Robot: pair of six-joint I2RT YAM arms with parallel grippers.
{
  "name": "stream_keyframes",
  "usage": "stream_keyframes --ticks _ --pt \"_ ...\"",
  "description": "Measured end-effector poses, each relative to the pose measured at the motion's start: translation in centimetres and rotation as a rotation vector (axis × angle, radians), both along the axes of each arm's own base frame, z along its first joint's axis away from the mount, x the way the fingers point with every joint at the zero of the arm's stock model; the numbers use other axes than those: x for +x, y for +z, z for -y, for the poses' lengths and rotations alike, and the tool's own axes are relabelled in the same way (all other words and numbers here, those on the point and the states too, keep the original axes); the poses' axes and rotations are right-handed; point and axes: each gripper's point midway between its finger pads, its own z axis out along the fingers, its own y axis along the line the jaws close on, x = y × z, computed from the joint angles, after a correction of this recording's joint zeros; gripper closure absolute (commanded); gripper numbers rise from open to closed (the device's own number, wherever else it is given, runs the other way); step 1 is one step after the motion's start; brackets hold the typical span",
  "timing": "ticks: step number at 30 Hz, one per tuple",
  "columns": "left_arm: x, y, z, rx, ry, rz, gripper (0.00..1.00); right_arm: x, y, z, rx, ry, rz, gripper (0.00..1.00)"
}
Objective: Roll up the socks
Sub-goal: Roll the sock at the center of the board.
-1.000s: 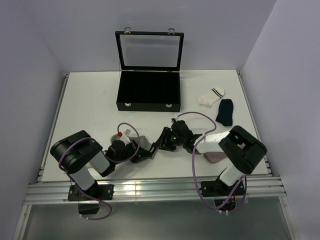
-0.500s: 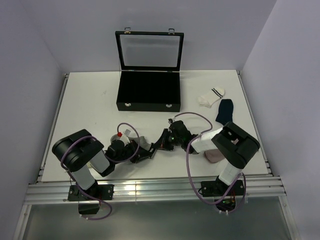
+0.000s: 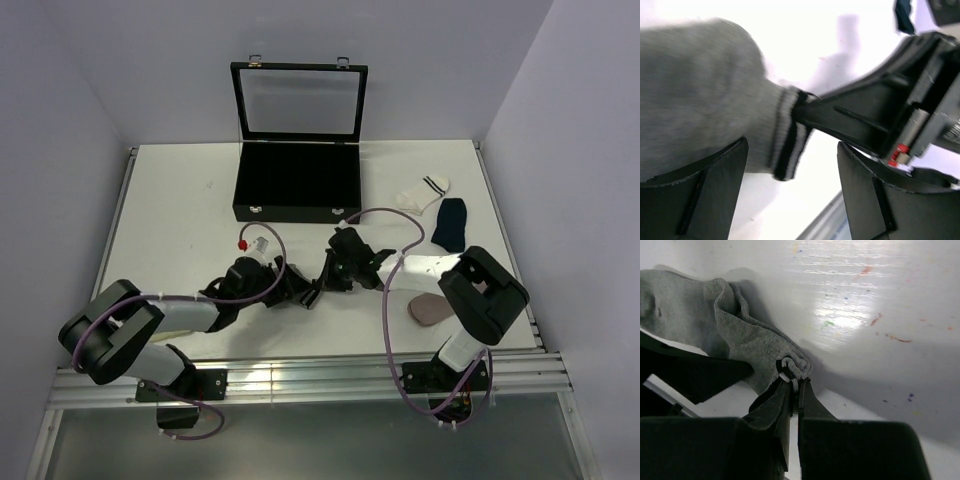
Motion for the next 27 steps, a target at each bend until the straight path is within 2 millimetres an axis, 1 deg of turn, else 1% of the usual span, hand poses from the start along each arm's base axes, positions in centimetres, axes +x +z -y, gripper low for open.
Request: stream_keyframes --ticks 3,6,7,9,12,16,19,23,27 --pt "0.9 -0.2 -0.4 0.070 0.012 0.024 0.25 0.1 0.1 0.8 -0.057 -0.006 0.000 1.00" --pt "1.5 -0.3 -0.6 0.118 0.017 0.038 0.28 0.1 0.2 1.5 -0.104 -0.006 0.000 1.00" --pt "1.7 -0.4 -0.6 0.132 0.018 0.043 0.31 0.1 0.2 1.7 -0.116 -0.006 -0.003 1.00" --pt "2.3 -0.5 -0.6 0.155 0.025 0.051 0.32 0.1 0.2 2.1 -0.144 -0.004 -0.004 1.00" --pt "2.9 -0.7 -0.3 0.173 0.027 0.055 0.31 0.3 0.4 2.7 -0.186 -0.009 -0.007 1.00" --pt "3.4 -0.6 0.0 0.180 0.019 0.073 0.28 0.7 1.1 3.1 -0.233 -0.017 -0.009 1.00" --pt "3.8 -0.5 -0.2 0.204 0.013 0.104 0.25 1.0 1.5 3.4 -0.275 -0.017 -0.015 1.00" --pt "4.1 -0.4 -0.3 0.227 -0.005 0.141 0.24 1.1 1.1 3.7 -0.327 -0.001 -0.046 1.00" --pt "4.5 -0.6 -0.1 0.240 -0.015 0.159 0.26 0.9 0.3 3.9 -0.371 0.016 -0.081 1.00"
